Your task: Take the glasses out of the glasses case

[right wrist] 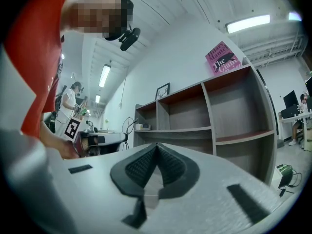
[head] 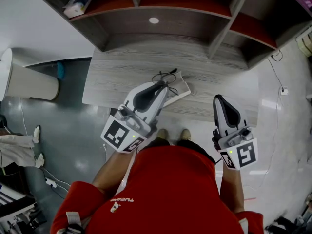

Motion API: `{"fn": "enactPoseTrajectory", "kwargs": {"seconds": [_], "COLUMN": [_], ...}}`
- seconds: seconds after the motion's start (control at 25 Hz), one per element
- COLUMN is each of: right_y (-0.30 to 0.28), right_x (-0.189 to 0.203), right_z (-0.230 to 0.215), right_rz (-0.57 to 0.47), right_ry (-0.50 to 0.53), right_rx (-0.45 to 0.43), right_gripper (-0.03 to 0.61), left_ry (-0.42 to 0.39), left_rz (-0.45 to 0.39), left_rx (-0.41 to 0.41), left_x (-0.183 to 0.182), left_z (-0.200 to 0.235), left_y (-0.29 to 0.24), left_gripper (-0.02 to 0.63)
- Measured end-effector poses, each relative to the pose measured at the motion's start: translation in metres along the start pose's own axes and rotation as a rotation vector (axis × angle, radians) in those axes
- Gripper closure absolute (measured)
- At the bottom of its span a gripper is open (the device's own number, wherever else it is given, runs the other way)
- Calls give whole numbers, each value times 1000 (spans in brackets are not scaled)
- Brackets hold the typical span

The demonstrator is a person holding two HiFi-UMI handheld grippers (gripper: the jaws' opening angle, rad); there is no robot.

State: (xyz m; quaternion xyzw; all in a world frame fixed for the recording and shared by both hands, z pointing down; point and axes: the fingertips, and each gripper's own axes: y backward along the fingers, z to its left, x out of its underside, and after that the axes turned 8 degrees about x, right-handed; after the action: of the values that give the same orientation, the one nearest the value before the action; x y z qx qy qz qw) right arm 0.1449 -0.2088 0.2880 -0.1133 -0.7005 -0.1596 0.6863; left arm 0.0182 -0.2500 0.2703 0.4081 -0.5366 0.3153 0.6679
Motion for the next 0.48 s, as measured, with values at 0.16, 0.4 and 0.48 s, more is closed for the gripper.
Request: {"fn": "enactPoseTrajectory", "kwargs": {"seconds": [0.16,0.4,0.48], "right_y": [1,4,5], "right_x": [0,-1,-2], "right_z": [0,2,3], "right_rz": [0,-6,-7], "right_ry": [-1,0,0], "right_rx": [2,8,9], "right_gripper": [575,575,575], "left_ry": [0,-4,-5], "left_rz": [4,3,3], "left_rx": [3,12,12], "left_x": [0,-1,-2], "left_z": [-1,-4,-4], "left_y": [-1,0,1], "left_gripper": [574,574,574]}}
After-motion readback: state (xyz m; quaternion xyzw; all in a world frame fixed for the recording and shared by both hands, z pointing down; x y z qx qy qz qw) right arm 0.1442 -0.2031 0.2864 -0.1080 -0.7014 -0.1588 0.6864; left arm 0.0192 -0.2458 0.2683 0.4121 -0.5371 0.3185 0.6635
